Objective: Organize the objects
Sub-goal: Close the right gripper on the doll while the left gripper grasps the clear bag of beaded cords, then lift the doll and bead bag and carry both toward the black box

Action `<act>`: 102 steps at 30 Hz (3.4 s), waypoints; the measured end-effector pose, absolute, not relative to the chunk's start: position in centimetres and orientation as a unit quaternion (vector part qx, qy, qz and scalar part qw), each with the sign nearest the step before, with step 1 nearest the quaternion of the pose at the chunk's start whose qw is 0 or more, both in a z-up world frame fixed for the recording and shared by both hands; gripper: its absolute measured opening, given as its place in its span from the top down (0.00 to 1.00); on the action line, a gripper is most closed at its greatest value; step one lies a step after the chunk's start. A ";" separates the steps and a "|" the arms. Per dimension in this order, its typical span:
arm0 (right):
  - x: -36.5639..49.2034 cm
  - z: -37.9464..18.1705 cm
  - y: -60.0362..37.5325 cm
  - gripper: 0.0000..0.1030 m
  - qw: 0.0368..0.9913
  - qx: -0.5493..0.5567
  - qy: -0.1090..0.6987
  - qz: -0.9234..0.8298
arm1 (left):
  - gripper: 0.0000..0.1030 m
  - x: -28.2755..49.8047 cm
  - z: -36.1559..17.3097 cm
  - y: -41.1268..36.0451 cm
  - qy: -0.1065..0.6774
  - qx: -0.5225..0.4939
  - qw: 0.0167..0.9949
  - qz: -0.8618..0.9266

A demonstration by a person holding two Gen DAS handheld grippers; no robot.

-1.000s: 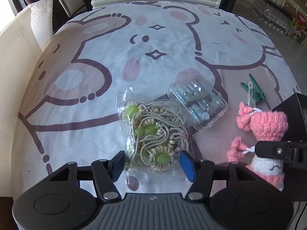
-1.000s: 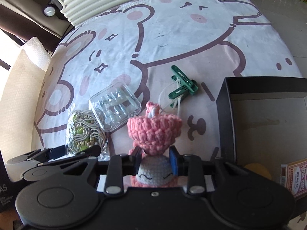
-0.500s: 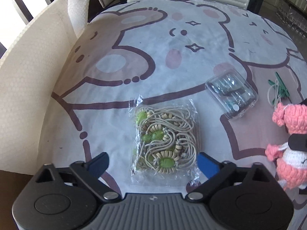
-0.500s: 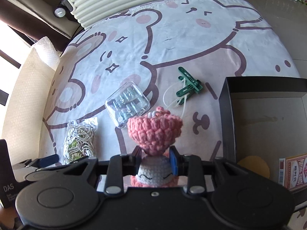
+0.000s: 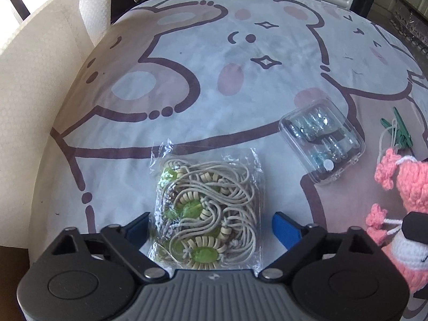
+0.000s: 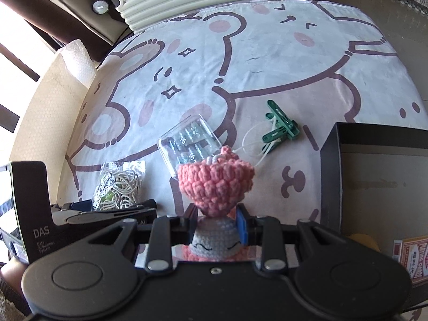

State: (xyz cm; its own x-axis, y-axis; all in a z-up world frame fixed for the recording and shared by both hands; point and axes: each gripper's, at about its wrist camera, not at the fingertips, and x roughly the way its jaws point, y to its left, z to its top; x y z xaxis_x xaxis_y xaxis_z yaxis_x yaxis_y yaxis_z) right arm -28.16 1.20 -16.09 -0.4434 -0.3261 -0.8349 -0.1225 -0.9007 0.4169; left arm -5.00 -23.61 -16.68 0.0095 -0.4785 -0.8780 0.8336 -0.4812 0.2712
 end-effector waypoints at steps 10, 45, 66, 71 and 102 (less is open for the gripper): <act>-27.5 -15.2 0.7 0.69 0.064 0.514 -0.196 -0.833 | 0.35 -3.7 -14.0 -23.1 0.198 0.501 0.480 -0.693; -19.8 -6.3 0.2 0.69 0.040 0.405 -0.140 -0.903 | 0.35 -1.8 -1.8 -11.8 0.118 0.401 0.485 -0.768; -18.0 -6.0 2.5 0.69 0.022 0.384 -0.130 -0.914 | 0.35 -0.7 -2.0 -10.5 0.133 0.378 0.504 -0.765; -18.1 -6.1 2.5 0.69 0.024 0.385 -0.130 -0.913 | 0.35 -1.1 -2.0 -10.5 0.124 0.382 0.502 -0.766; -16.1 -7.2 9.5 0.69 -0.044 0.381 -0.142 -0.912 | 0.35 -8.8 -4.6 -8.1 0.112 0.397 0.440 -0.798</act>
